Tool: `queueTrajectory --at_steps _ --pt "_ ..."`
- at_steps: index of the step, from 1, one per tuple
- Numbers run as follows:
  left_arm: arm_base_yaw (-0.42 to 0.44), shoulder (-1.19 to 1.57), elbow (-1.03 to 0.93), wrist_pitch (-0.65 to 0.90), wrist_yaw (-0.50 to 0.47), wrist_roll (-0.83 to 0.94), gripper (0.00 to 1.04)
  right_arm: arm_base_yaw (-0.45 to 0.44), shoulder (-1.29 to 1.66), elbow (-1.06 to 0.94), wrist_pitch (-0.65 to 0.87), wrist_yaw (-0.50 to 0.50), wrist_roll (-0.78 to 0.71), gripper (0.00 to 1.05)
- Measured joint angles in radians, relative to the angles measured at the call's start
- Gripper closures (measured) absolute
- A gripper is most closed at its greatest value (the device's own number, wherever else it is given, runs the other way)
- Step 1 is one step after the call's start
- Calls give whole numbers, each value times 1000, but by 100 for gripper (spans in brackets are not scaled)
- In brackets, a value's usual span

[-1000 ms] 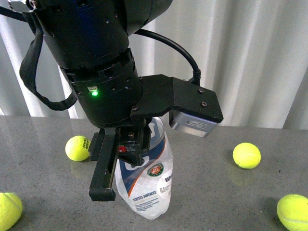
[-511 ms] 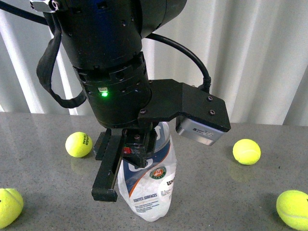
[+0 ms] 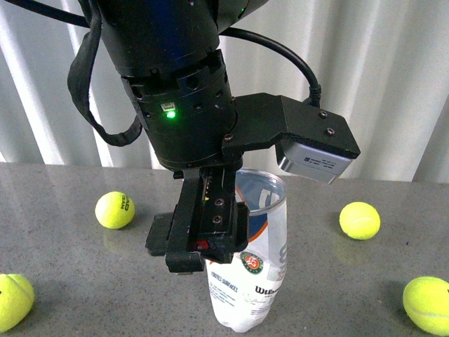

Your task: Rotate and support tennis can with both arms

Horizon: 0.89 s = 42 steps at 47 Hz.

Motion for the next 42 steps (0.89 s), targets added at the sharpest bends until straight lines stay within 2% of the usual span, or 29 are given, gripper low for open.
queueTrajectory --at_steps 4,7,15,22,26,28,32,36,40,42 --pt "7 -13 0 -7 3 -4 13 0 0 0 0 0 0 7" --pt "13 -24 0 -7 4 -6 5 0 0 0 0 0 0 7" --pt "35 -67 -6 -7 21 -25 7 0 0 0 0 0 0 7" --pt "62 -121 -22 33 89 -89 7 0 0 0 0 0 0 7" --pt "81 -166 -46 124 168 -200 7 0 0 0 0 0 0 7" --pt "90 -190 -66 185 177 -281 7 0 0 0 0 0 0 7" --pt "110 -256 -143 367 138 -478 7 0 0 0 0 0 0 7" --pt "133 -342 -270 567 26 -785 7 0 0 0 0 0 0 7" --pt "147 -394 -358 629 -29 -1049 7 0 0 0 0 0 0 7" --pt "151 -399 -370 631 -31 -1109 7 0 0 0 0 0 0 7"
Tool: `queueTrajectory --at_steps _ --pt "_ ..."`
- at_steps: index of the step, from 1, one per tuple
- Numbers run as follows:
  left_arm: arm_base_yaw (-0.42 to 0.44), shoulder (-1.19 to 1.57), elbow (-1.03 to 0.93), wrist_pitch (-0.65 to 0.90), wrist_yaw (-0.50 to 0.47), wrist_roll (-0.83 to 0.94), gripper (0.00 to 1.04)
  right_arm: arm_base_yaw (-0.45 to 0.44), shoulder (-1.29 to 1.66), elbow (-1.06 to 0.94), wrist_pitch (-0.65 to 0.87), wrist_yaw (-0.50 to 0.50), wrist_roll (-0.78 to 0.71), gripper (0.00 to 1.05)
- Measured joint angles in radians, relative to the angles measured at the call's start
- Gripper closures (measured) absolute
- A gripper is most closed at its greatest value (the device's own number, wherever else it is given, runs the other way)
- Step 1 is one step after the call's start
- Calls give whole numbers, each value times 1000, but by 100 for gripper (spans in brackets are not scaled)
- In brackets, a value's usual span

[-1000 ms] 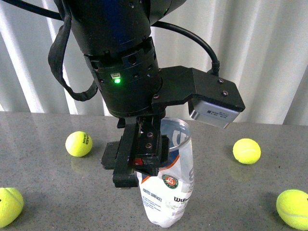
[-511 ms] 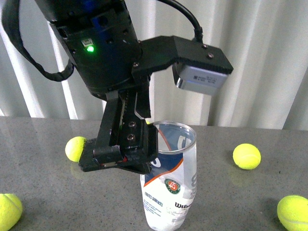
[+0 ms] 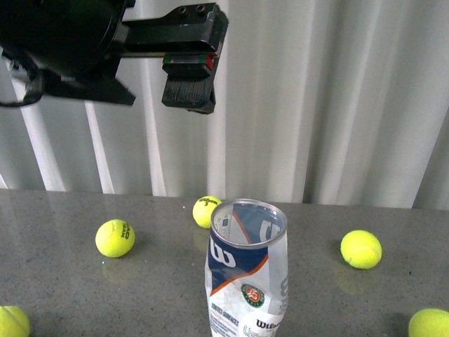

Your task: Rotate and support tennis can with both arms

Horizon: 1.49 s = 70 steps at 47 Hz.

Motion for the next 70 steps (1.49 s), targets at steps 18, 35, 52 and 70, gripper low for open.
queueTrajectory --at_steps 18,35,52,70 --pt "100 -250 -610 895 -314 -7 61 0 0 0 0 -1 0 7" --pt "232 -481 -922 950 -180 8 101 0 0 0 0 0 0 7" --pt "304 -678 -1064 896 -111 8 101 0 0 0 0 0 0 7" --pt "393 -895 -1140 755 -26 8 101 0 0 0 0 0 0 7"
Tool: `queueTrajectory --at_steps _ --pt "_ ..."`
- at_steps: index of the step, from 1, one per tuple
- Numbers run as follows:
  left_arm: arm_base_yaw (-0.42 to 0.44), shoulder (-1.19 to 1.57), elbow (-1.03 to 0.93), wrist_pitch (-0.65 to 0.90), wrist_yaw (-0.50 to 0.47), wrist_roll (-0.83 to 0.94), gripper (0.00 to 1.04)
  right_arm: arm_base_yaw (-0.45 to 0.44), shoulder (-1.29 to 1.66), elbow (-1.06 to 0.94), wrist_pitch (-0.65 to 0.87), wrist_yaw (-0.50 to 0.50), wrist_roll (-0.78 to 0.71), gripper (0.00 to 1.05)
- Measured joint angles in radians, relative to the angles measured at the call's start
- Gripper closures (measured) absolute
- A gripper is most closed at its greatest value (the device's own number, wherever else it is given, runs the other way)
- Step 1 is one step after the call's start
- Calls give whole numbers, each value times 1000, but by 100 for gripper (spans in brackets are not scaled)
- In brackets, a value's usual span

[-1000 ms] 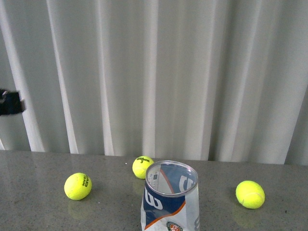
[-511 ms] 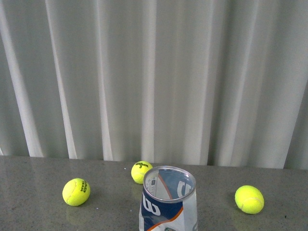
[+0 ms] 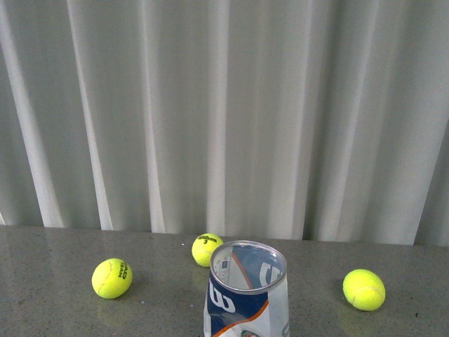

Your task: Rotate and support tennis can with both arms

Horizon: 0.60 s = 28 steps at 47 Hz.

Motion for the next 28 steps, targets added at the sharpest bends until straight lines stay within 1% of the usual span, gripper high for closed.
queueTrajectory --at_steps 7,28 --pt "0 -40 -23 9 2 2 101 0 0 0 0 0 0 7" --pt "0 -278 -23 -219 3 3 101 0 0 0 0 0 0 7"
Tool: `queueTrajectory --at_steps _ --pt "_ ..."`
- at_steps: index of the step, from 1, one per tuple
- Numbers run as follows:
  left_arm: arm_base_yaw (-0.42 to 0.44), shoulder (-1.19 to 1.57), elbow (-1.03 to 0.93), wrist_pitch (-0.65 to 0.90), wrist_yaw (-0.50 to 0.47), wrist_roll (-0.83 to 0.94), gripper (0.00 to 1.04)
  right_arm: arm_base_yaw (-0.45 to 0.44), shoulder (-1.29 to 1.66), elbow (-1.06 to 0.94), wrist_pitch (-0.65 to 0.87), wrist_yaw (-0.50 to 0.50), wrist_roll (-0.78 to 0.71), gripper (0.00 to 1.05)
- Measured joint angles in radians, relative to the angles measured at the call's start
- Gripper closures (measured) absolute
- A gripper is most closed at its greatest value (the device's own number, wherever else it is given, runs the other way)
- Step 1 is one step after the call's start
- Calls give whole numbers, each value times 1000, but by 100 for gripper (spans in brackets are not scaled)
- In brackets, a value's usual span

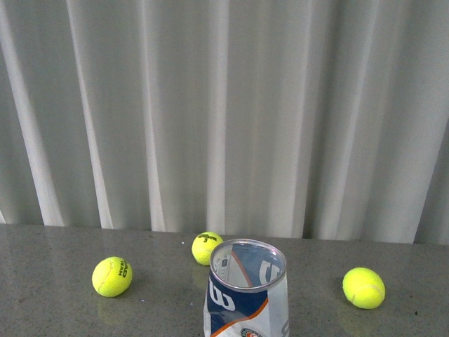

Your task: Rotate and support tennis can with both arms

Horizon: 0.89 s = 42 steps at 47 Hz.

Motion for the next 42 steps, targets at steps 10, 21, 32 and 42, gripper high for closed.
queueTrajectory --at_steps 10,21,32,42 --pt "0 -66 0 -67 0 0 101 0 0 0 0 0 0 7" --pt "0 -122 0 -123 0 0 101 0 0 0 0 0 0 7" --pt "0 -299 0 -303 0 0 101 0 0 0 0 0 0 7" --pt "0 -300 0 -308 0 0 84 0 0 0 0 0 0 7"
